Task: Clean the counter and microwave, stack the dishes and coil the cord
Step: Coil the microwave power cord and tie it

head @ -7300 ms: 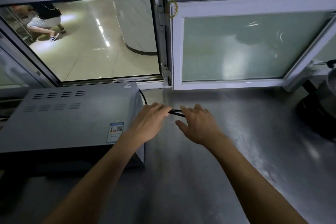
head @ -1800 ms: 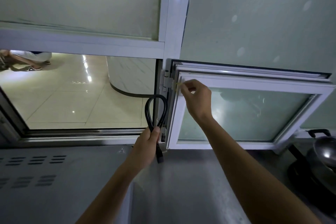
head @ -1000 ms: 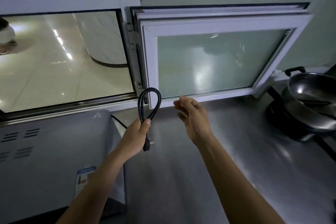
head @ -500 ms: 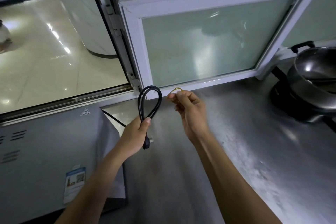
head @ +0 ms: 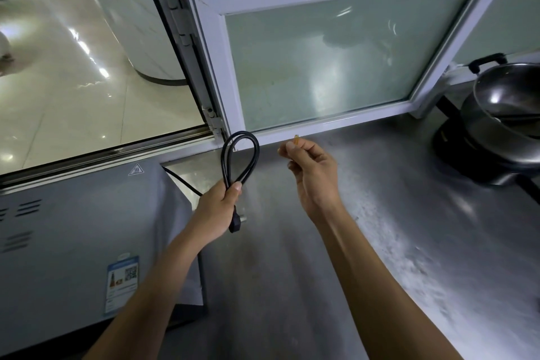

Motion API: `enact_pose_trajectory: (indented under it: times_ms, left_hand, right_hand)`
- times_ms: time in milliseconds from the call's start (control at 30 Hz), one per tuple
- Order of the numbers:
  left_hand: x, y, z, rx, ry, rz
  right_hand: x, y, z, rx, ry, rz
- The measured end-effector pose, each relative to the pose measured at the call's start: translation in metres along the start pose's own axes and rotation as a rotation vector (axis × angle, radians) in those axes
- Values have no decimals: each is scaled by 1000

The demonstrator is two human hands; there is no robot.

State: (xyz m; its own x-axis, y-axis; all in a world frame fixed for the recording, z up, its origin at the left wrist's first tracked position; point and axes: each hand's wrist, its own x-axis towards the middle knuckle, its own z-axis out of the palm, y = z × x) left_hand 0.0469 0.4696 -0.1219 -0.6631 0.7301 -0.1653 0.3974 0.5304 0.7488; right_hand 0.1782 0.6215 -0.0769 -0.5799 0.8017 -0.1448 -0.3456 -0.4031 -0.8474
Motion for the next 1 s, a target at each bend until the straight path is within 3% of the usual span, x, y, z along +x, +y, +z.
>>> enact_pose_trajectory:
  times_ms: [267, 700, 1000]
  left_hand:
    - [-4, -2, -1, 20, -9, -5]
    - [-7, 5, -8, 163, -80, -56]
    - [-14, 10, -13, 386, -119, 48]
  right_hand:
    - [-7, 1, 1, -40, -33, 29]
    - [-6, -7, 2, -516, -173, -84]
    - [-5, -28, 11, -972, -271, -88]
